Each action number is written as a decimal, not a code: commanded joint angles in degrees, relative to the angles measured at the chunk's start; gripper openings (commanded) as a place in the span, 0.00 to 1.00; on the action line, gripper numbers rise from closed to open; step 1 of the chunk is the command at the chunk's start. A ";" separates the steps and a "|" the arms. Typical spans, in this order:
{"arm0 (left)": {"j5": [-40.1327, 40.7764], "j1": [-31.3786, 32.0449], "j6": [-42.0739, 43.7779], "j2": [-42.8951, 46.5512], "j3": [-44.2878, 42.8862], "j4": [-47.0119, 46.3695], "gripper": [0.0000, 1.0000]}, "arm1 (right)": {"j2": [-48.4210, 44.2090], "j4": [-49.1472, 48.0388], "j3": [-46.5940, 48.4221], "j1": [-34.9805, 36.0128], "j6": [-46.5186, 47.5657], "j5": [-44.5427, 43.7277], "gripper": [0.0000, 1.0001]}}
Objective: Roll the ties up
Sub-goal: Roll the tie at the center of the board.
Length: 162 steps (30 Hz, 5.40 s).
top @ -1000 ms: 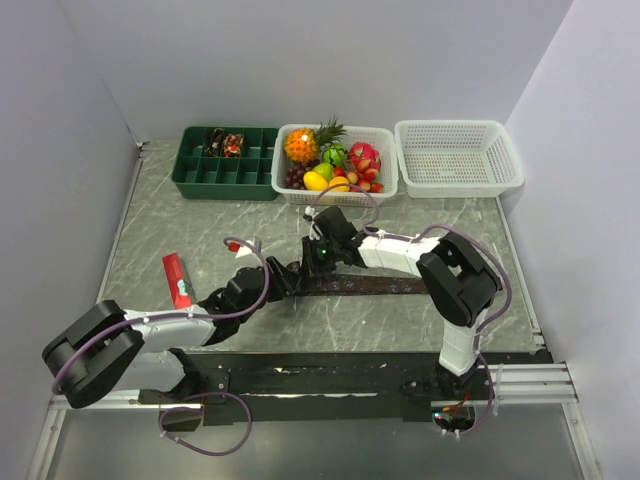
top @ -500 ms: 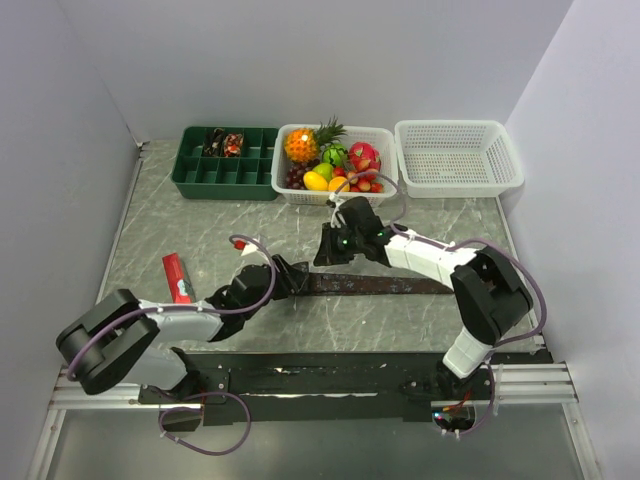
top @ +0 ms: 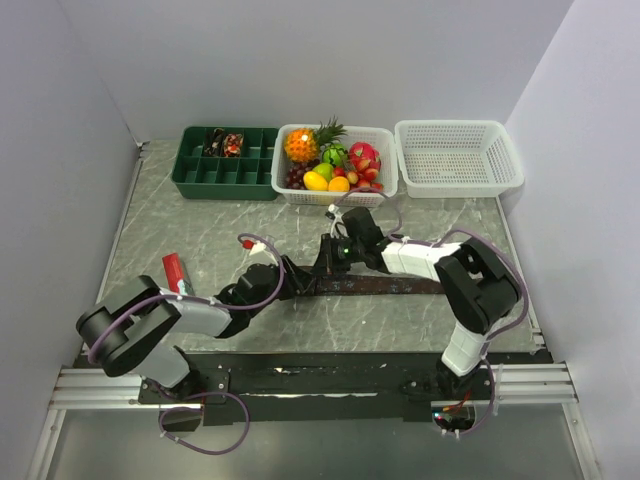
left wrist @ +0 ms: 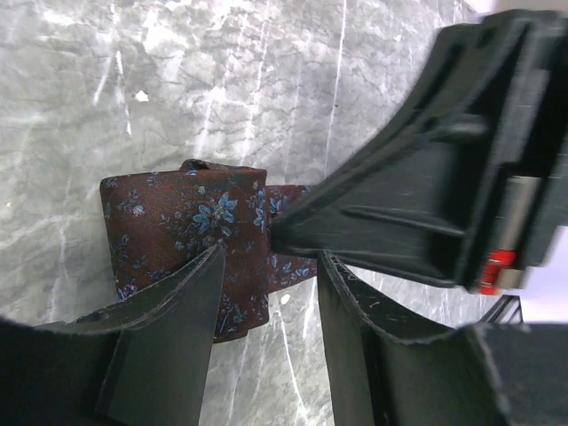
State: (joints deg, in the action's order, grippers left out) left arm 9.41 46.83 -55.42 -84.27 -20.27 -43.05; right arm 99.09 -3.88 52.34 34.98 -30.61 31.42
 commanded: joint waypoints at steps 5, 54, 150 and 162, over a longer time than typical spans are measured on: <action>-0.80 -0.42 -0.04 0.15 -1.61 -3.89 0.53 | 5.32 -2.45 1.98 0.35 -0.24 1.46 0.12; -13.28 -10.88 -4.00 -4.96 -2.66 5.92 0.01 | 2.78 3.08 6.73 -0.18 3.36 -6.02 0.13; 6.41 5.29 18.24 3.59 -14.62 27.75 0.37 | -2.05 14.24 8.75 2.63 5.82 -15.24 0.13; 3.86 6.70 17.98 0.42 -16.38 24.77 0.50 | -11.72 11.80 2.69 -3.78 6.71 -11.39 0.13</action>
State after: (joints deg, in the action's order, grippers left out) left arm 14.76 52.69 -38.09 -82.48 -34.63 -15.70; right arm 91.07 10.37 57.43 33.15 -24.58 17.54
